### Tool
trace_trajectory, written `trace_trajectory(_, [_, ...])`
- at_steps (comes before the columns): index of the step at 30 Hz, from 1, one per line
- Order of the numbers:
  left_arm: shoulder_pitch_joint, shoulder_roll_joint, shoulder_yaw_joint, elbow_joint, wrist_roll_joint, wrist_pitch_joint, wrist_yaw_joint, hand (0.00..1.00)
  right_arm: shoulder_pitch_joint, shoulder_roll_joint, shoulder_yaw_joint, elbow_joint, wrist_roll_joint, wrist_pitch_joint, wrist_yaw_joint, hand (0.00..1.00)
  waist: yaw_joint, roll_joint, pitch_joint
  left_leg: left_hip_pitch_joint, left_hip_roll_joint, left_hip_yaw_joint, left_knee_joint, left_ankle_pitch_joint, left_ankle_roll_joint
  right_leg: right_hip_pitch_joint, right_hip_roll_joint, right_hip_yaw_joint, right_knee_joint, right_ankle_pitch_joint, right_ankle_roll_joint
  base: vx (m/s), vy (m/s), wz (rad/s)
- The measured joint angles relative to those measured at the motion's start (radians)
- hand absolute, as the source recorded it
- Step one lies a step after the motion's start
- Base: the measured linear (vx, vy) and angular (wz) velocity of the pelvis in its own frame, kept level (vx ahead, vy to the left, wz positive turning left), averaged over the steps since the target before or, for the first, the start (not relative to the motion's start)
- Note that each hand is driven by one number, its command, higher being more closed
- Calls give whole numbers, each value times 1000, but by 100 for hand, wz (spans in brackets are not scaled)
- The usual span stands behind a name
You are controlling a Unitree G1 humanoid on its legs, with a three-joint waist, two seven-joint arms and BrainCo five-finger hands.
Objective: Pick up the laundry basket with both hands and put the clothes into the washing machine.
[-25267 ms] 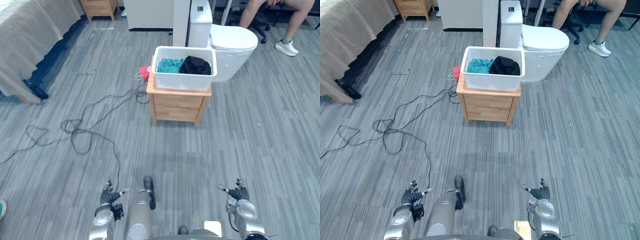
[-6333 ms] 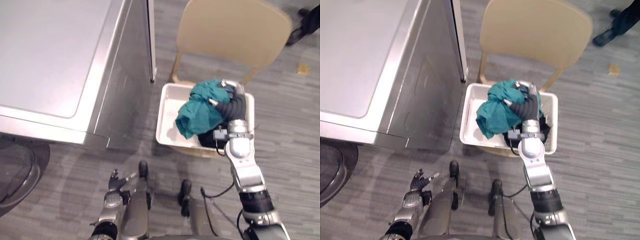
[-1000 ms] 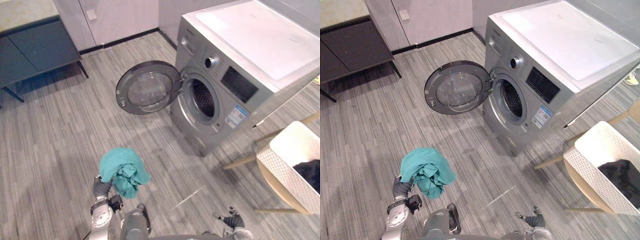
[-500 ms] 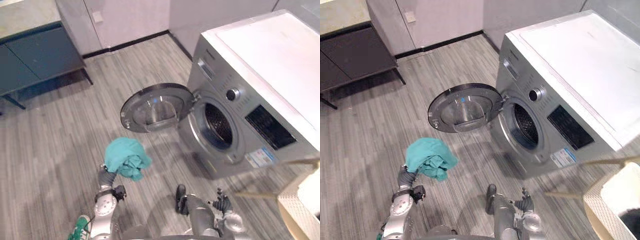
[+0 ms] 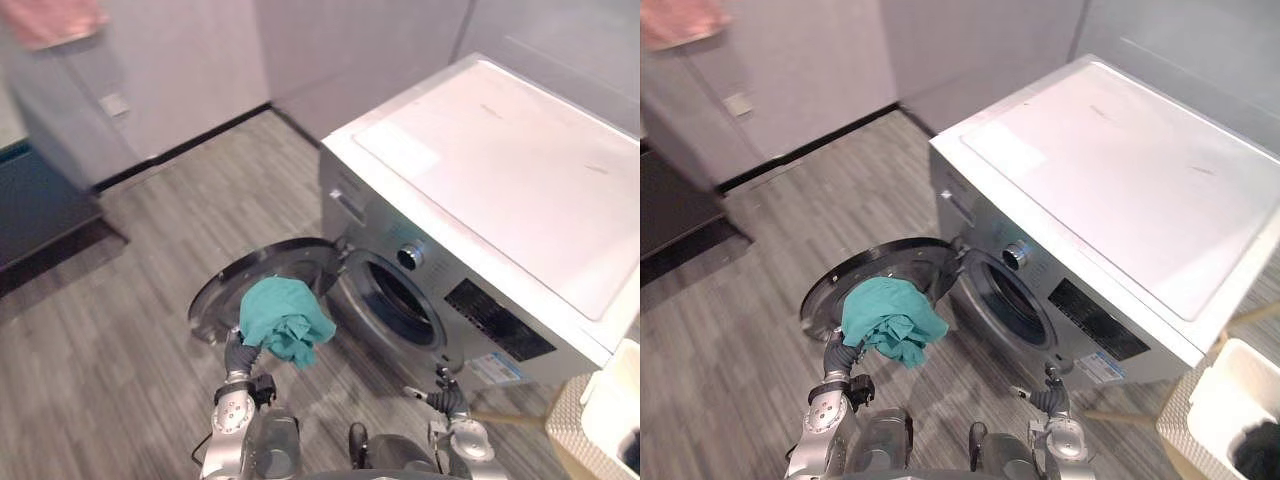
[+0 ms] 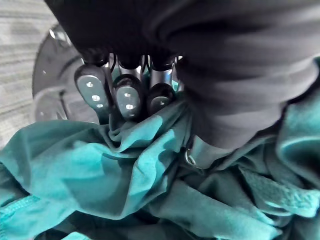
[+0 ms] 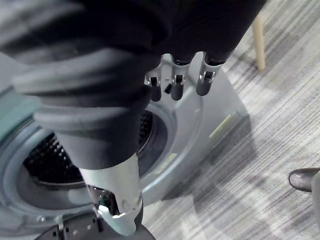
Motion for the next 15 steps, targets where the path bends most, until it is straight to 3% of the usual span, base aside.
trace_trajectory(1, [-1, 0, 0, -3, 0, 0, 0, 100, 0, 1, 0, 0, 0, 1, 0, 0, 1, 0, 1, 23, 12, 71, 0, -11, 14, -18, -7, 2, 0, 17, 36, -55, 167, -164])
trace_trajectory(2, [1, 7, 1, -11, 0, 0, 0, 100, -5, 3, 1, 0, 0, 1, 0, 0, 4, 0, 2, 50, 26, 150, -11, -21, 27, -35, -35, -68, -3, 27, 57, -97, 159, -170])
trace_trajectory(3, [2, 14, 1, -15, 0, 0, 0, 100, -9, 3, 1, 1, 0, 1, 0, 0, 6, -1, 3, 66, 31, 188, -16, -27, 29, -43, -60, -137, -2, 27, 58, -108, 110, -169])
trace_trajectory(5, [-3, 40, 1, -31, 0, 0, 0, 100, -39, 2, 1, 39, -1, 1, 0, 0, 3, 0, 4, 116, 58, 324, -42, -45, 32, -47, -176, -492, 14, 11, 27, -91, 42, -155])
trace_trajectory(7, [-10, 57, 0, -34, 0, -1, 1, 100, -74, 1, 0, 94, -2, 2, -2, 0, 3, -9, -2, 129, 81, 393, -43, -62, 21, -13, -215, -659, -9, -6, -2, -39, -64, -131])
trace_trajectory(9, [-25, 69, 13, 1, -1, 0, 1, 100, -86, -18, -3, 136, -2, 3, -6, 0, -1, -13, -3, 136, 89, 395, -38, -54, -1, 12, -180, -641, -92, 42, -25, 29, -102, -94])
trace_trajectory(12, [-49, 51, 17, 38, -1, 6, -1, 100, -86, -48, -30, 165, 1, 5, -24, 0, -9, 23, 14, 107, 136, 338, 60, -44, -6, 22, -137, -613, -112, 53, -45, 89, -138, -41])
trace_trajectory(13, [-49, 44, 23, 38, -1, 7, 0, 100, -80, -52, -45, 164, 2, 6, -26, 0, -8, 33, 24, 76, 168, 299, 163, -40, 1, 40, -124, -611, -112, 51, -52, 93, -110, -31])
trace_trajectory(14, [-49, 39, 24, 38, -1, 7, 1, 100, -82, -51, -49, 163, 6, 6, -30, 0, -3, 39, 41, 3, 201, 210, 336, -32, 33, 74, -112, -596, -107, 43, -67, 89, -63, -38])
trace_trajectory(15, [-50, 38, 23, 37, -3, 7, 1, 100, -82, -49, -49, 160, 14, 6, -34, 0, 2, 37, 43, -22, 199, 172, 368, -39, 38, 75, -113, -583, -100, 42, -70, 61, -3, -50])
